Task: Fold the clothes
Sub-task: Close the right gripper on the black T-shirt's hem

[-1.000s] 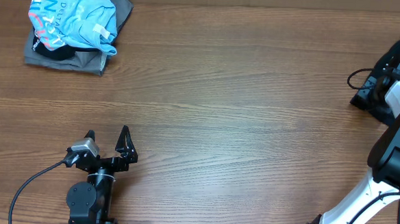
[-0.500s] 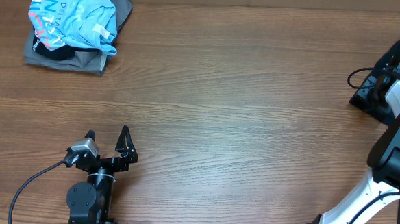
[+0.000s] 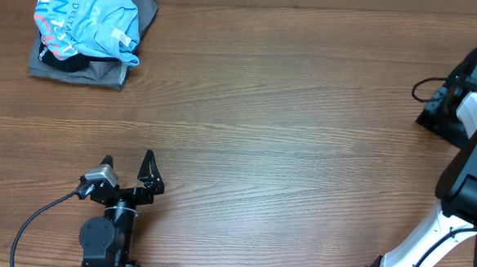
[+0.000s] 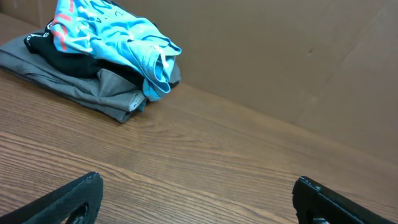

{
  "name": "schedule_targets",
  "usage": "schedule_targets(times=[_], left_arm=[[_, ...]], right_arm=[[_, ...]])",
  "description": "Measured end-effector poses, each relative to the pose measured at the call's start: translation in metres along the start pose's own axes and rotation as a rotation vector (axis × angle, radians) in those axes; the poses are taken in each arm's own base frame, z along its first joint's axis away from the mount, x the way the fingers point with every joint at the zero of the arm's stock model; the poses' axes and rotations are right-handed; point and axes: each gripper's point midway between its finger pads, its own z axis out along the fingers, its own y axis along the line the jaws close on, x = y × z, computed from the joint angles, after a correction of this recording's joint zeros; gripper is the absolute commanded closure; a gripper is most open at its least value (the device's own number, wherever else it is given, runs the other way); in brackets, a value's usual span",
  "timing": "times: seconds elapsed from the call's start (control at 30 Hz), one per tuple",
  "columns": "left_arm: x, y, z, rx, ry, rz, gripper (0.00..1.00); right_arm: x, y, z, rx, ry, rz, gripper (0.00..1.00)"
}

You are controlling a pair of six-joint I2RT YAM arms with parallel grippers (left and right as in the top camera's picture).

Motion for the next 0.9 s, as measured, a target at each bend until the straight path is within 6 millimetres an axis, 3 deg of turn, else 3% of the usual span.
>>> schedule_targets(times=[0.23,0.57,0.9], left_arm=[[0.000,0.000,0.000,0.000,0.000,0.000,0.00],[0.000,0.000,0.000,0.000,0.000,0.000,0.00],[0.000,0.000,0.000,0.000,0.000,0.000,0.00]], right_arm=[[0.005,0.021,-0.005,0.003,0.003,-0.067,0.56],[0.007,0.004,-0.003,0.028,0.022,-0.050,0.56],[0.007,0.005,-0.003,0.025,0.024,-0.049,0.56]])
